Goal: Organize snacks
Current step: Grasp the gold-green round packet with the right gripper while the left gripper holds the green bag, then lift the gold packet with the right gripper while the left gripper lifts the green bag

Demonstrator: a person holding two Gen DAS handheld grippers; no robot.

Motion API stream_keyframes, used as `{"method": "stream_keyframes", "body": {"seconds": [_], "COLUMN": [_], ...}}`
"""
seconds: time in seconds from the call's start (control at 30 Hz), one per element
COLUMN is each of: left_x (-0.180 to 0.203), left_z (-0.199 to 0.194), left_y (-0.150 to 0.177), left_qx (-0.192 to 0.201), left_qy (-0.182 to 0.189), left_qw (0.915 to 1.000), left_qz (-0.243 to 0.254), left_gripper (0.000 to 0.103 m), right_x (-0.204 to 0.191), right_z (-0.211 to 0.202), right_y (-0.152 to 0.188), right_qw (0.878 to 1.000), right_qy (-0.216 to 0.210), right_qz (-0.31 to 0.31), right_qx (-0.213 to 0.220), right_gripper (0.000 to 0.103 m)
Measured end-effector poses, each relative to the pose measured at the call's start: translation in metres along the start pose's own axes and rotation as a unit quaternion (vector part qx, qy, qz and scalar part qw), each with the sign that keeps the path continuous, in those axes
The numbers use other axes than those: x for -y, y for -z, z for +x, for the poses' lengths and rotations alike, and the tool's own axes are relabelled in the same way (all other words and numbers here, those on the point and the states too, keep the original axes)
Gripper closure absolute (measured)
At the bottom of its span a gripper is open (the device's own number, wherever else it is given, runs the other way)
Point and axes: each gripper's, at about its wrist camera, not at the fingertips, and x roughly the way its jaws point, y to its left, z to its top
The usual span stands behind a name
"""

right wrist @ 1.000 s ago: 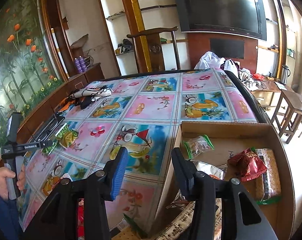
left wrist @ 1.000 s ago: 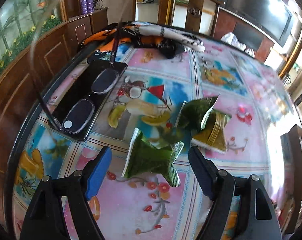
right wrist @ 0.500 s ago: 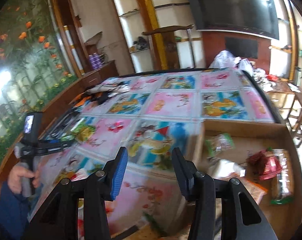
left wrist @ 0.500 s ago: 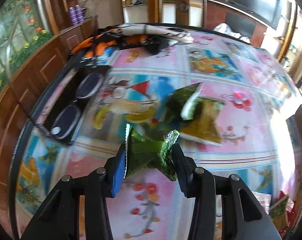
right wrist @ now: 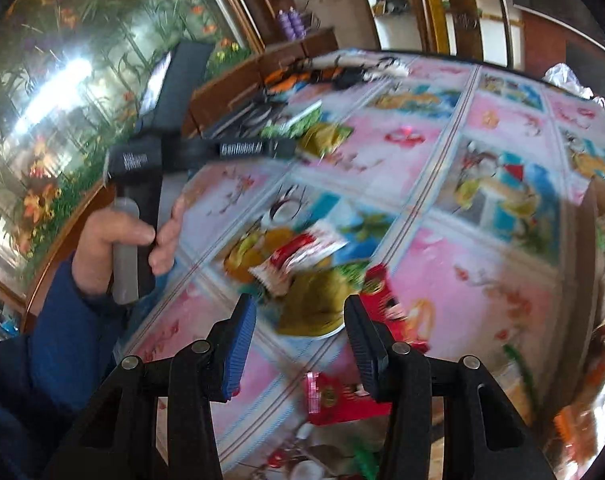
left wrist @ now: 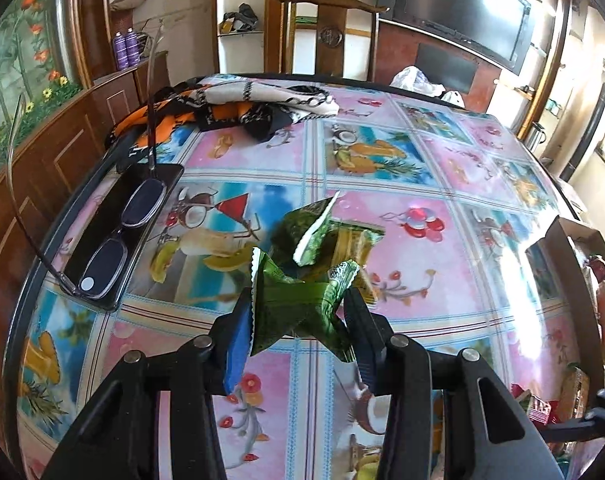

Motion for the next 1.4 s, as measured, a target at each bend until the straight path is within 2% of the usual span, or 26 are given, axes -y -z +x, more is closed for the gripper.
{"method": "stream_keyframes", "body": {"seconds": [0.07, 0.13, 0.27, 0.37, 0.47, 0.6, 0.73, 0.83, 1.03, 1.4], "left_x": [0.001, 0.003, 0.01, 0.015, 0.02, 0.031, 0.051, 0.072, 0.101, 0.107], "left_z": [-0.002, -0.002, -0.004, -0.005, -0.005, -0.005, -0.008, -0.01, -0.013, -0.023], "left_y": [0.0, 0.0, 0.001, 0.002, 0.001, 0.0, 0.003, 0.009, 0.021, 0.025], "left_qx": [0.003, 0.003, 0.005, 0.008, 0.013, 0.02, 0.03, 0.038, 0.056, 0.097], "left_qy": [0.003, 0.009, 0.014, 0.015, 0.017, 0.027, 0.042, 0.047, 0.03, -0.01], "left_qw": [1.0, 1.0, 0.9999, 0.9997, 0.9996, 0.9993, 0.9984, 0.9973, 0.9939, 0.989], "left_qz": [0.001, 0.001, 0.009, 0.015, 0.016, 0.016, 0.023, 0.041, 0.091, 0.111], "left_gripper": [0.059, 0.059, 0.059, 0.059, 0.059, 0.059, 0.059, 0.059, 0.059, 0.059], "right_x": [-0.002, -0.003, -0.005, -0.009, -0.009, 0.007, 0.028, 0.041, 0.059, 0.063], "right_z": [0.008, 0.017, 0.031, 0.039, 0.036, 0.016, -0.004, -0.015, -0.023, -0.034], "right_y": [0.002, 0.002, -0.006, -0.011, -0.014, -0.024, -0.027, -0.027, -0.026, -0.023], "right_qw": [1.0, 0.998, 0.996, 0.993, 0.993, 0.993, 0.984, 0.976, 0.97, 0.965], "right_qy": [0.018, 0.055, 0.082, 0.109, 0.116, 0.108, 0.138, 0.165, 0.167, 0.171], "right_qz": [-0.002, -0.006, -0.007, -0.018, -0.023, 0.01, 0.05, 0.076, 0.113, 0.123], "right_qx": [-0.015, -0.028, -0.038, -0.036, -0.018, 0.042, 0.099, 0.123, 0.134, 0.154], "right_gripper": [0.053, 0.053, 0.053, 0.06, 0.062, 0.062, 0.062, 0.062, 0.062, 0.062]}}
